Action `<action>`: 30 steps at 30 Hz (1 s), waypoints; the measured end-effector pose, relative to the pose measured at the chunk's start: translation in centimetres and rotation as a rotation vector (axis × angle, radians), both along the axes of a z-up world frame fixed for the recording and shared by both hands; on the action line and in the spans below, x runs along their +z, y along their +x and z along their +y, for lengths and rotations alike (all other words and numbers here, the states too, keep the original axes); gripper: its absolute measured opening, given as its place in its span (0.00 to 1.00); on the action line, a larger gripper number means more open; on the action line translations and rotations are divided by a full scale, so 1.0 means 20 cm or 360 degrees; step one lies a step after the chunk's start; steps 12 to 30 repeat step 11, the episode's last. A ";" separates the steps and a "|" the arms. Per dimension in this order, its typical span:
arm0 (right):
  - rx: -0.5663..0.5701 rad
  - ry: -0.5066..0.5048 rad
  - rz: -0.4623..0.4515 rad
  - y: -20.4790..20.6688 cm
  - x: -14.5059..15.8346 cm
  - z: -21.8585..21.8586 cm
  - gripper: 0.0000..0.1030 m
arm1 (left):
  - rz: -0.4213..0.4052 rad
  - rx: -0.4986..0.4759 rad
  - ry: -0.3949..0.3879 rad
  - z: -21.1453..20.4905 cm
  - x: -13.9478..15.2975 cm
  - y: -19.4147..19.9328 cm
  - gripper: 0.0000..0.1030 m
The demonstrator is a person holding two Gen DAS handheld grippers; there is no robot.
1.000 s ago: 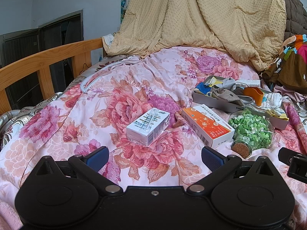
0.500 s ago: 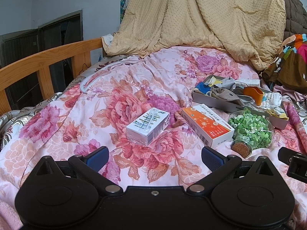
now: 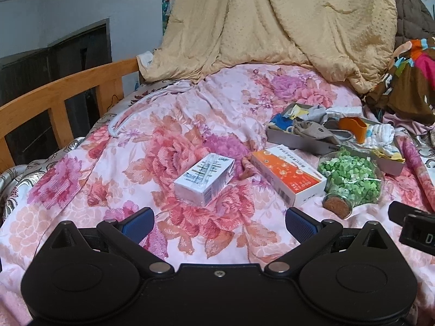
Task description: Organize soft objects
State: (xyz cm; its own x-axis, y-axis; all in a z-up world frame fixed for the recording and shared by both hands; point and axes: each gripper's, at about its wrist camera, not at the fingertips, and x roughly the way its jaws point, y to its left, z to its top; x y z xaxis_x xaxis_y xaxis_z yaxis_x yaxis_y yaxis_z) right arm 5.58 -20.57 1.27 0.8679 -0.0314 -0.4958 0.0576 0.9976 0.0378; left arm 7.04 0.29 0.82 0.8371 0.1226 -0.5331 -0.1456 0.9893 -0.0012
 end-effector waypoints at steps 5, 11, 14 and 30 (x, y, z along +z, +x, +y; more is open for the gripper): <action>0.0000 0.0002 0.0001 0.00 -0.01 0.00 1.00 | 0.0012 -0.0002 -0.0023 0.01 -0.01 0.00 0.99; 0.0000 0.0001 -0.0001 0.00 -0.01 0.00 1.00 | 0.0012 -0.0016 -0.0015 0.00 0.00 0.01 0.99; 0.0000 0.0001 -0.0001 0.00 -0.01 0.00 1.00 | 0.0012 -0.0016 -0.0015 0.00 0.00 0.01 0.99; 0.0000 0.0001 -0.0001 0.00 -0.01 0.00 1.00 | 0.0012 -0.0016 -0.0015 0.00 0.00 0.01 0.99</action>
